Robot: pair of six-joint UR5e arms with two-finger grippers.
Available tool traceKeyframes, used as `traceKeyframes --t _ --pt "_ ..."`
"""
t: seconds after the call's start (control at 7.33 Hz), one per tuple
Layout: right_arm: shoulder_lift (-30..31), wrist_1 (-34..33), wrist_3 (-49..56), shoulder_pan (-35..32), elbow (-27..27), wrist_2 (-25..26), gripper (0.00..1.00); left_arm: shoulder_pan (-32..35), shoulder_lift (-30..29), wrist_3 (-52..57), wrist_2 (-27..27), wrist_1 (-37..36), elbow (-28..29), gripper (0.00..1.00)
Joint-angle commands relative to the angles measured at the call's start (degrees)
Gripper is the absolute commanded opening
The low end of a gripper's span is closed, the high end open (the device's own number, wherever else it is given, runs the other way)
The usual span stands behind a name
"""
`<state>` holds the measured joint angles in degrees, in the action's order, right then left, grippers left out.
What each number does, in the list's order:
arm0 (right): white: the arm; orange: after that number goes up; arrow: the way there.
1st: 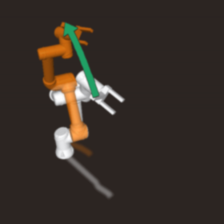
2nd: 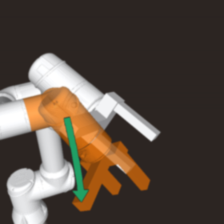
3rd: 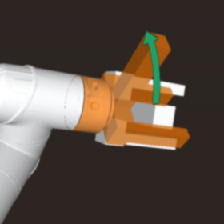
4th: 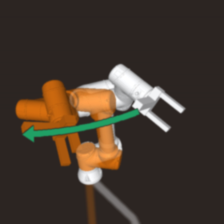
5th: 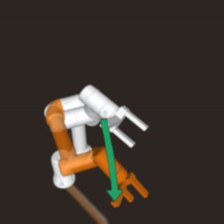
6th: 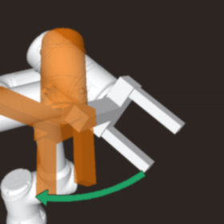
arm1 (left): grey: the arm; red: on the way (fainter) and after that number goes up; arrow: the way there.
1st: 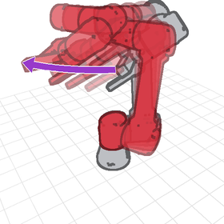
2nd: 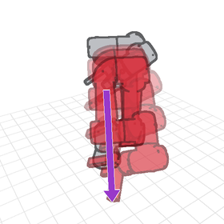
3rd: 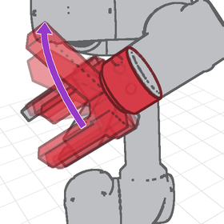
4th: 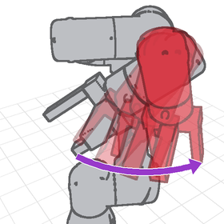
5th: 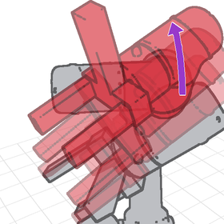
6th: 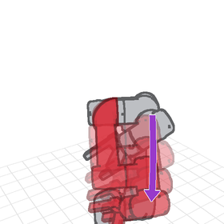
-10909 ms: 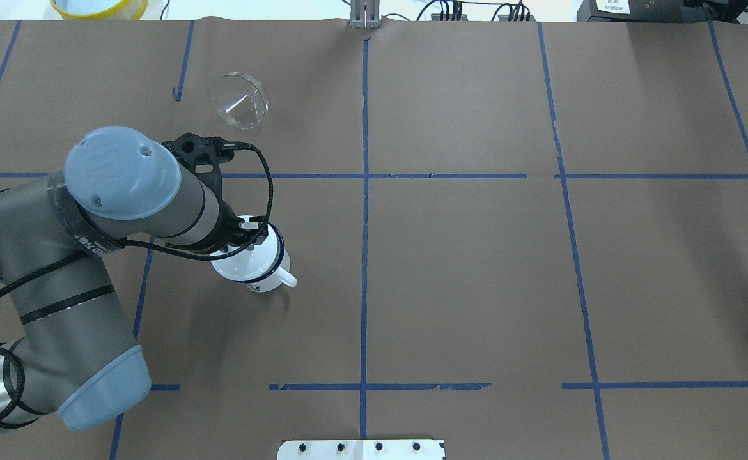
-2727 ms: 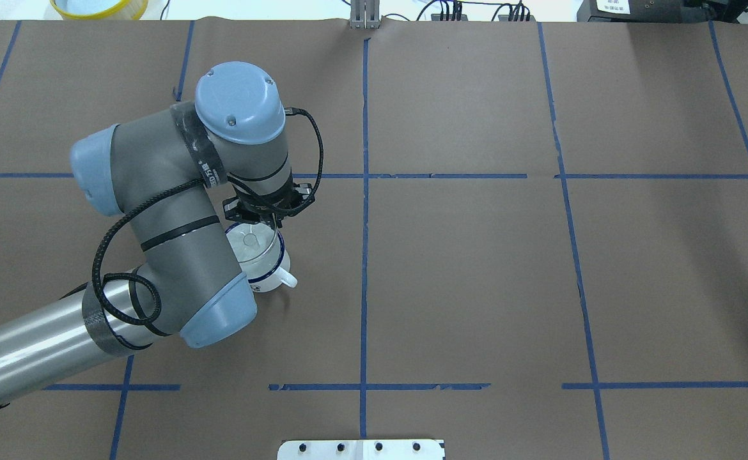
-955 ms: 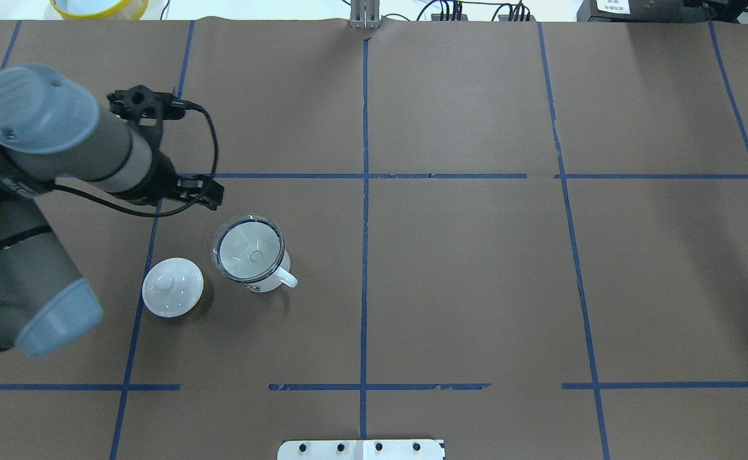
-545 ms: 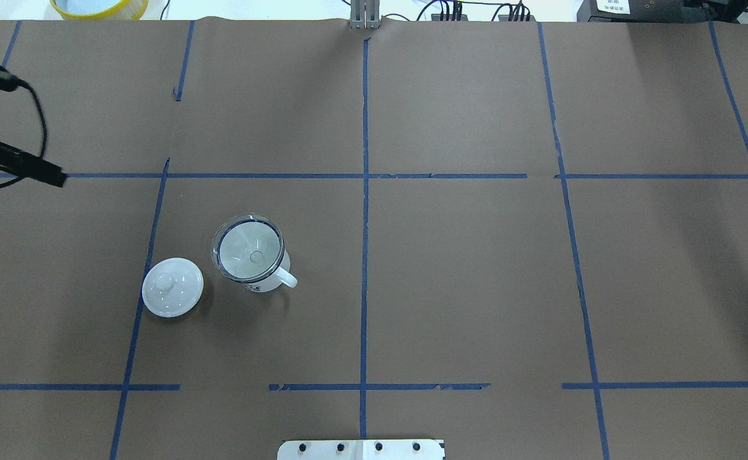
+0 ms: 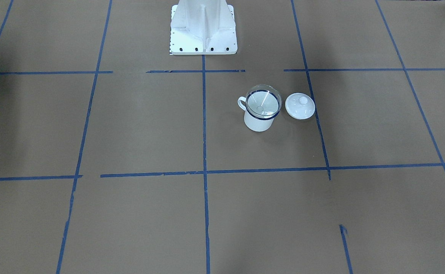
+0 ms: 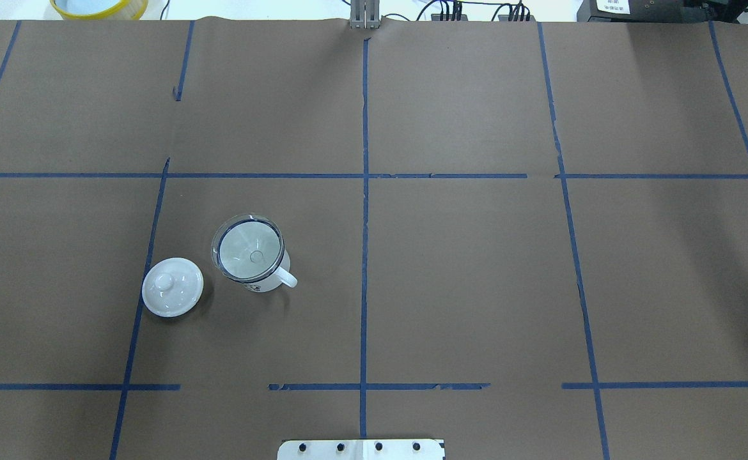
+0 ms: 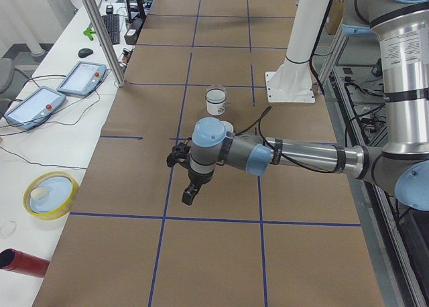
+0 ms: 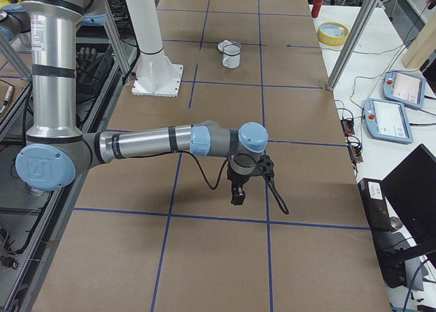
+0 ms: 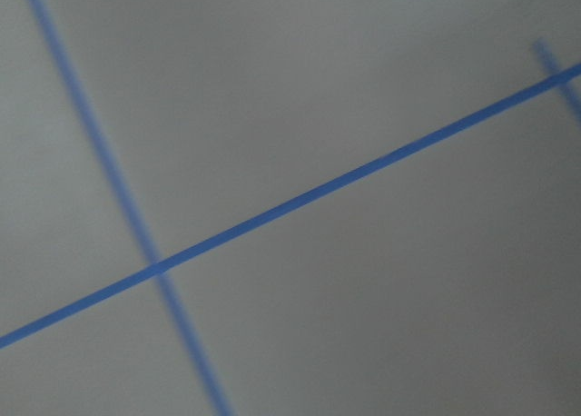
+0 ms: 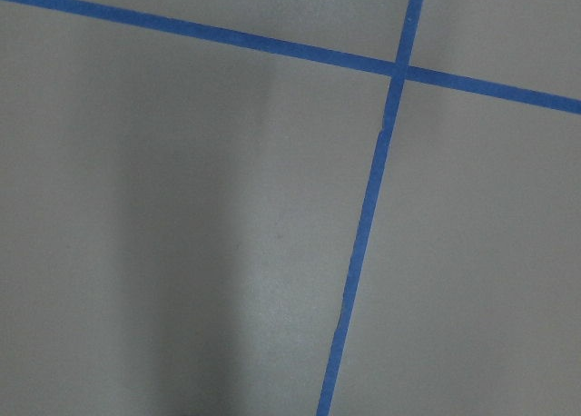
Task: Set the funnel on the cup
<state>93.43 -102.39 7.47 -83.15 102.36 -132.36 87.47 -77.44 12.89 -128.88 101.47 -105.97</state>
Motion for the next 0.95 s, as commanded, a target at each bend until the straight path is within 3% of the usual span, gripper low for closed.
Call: traceKeyframes --t 0.0,0.14,0.41,0.82 --pt "0.0 0.0 0.0 0.0 -0.1 0.0 1.00 2.1 0.3 2.1 -0.2 -4.9 3.2 1.00" --pt "0.0 0.0 0.0 0.0 -0.1 0.0 1.00 2.2 0.5 2.1 -0.3 -5.8 3.5 1.00" --pt "0.0 0.0 0.0 0.0 0.0 0.0 1.00 2.4 0.5 1.9 -6.4 -9.7 3.7 1.00" --pt "0.0 0.0 0.0 0.0 0.0 0.0 1.00 2.5 0.9 1.7 -6.6 -9.7 5.4 1.00"
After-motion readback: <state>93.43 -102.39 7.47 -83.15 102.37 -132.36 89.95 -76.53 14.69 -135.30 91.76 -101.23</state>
